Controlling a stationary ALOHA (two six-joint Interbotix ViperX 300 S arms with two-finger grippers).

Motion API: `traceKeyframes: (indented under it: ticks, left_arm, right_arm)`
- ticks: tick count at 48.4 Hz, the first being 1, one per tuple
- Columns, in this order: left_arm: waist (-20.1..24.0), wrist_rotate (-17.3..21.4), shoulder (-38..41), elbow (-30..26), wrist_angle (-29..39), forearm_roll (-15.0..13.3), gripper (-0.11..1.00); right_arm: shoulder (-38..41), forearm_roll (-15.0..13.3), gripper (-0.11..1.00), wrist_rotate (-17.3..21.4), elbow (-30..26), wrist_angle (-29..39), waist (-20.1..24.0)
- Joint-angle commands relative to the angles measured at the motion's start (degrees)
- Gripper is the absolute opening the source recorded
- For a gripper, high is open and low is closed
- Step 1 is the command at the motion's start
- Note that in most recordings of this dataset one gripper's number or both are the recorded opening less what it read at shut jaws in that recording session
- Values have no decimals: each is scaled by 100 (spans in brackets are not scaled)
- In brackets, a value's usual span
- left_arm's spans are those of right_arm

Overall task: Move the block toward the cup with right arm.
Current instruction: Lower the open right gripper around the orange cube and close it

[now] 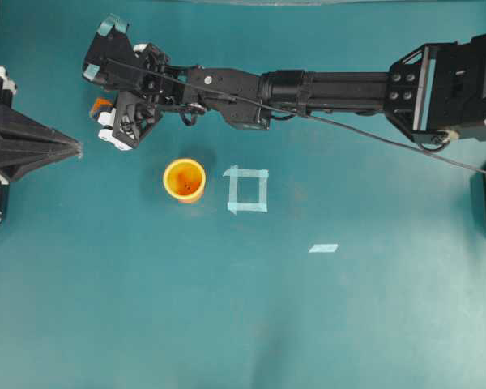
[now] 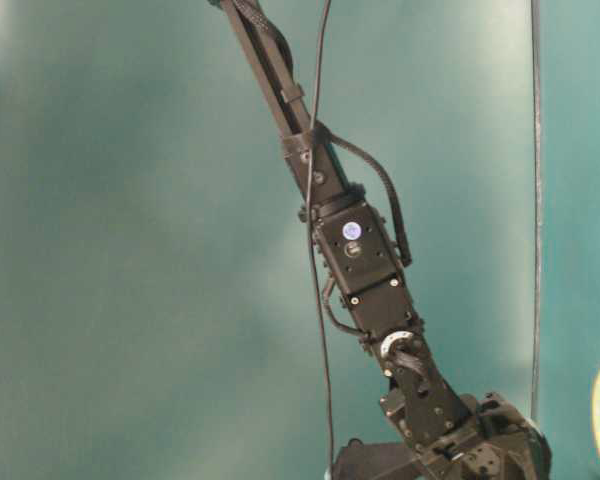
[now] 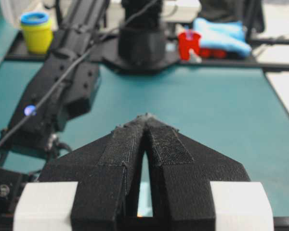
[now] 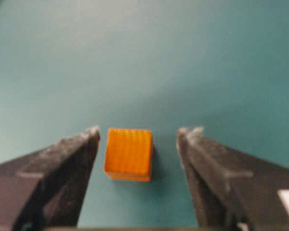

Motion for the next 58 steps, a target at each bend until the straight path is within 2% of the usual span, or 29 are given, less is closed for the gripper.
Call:
traceKeyframes:
  ticks: [1, 22, 27, 35, 58]
  left_arm:
    - [9, 0, 26, -185, -62, 9, 1]
    - [9, 0, 26, -193, -53, 9, 1]
    - [9, 0, 26, -193, -62, 0, 1]
    - [9, 0, 26, -193, -18, 9, 1]
    - [9, -9, 26, -193, 114, 9, 1]
  right_arm:
    - [-141, 18, 66, 9, -158, -53, 9]
    - [-53, 79, 65, 9, -158, -220, 35]
    - [-44, 79, 59, 9, -158, -220, 53]
    - [-53, 79, 43, 9, -158, -176, 70]
    - [-589, 70, 43, -9, -158, 431, 299]
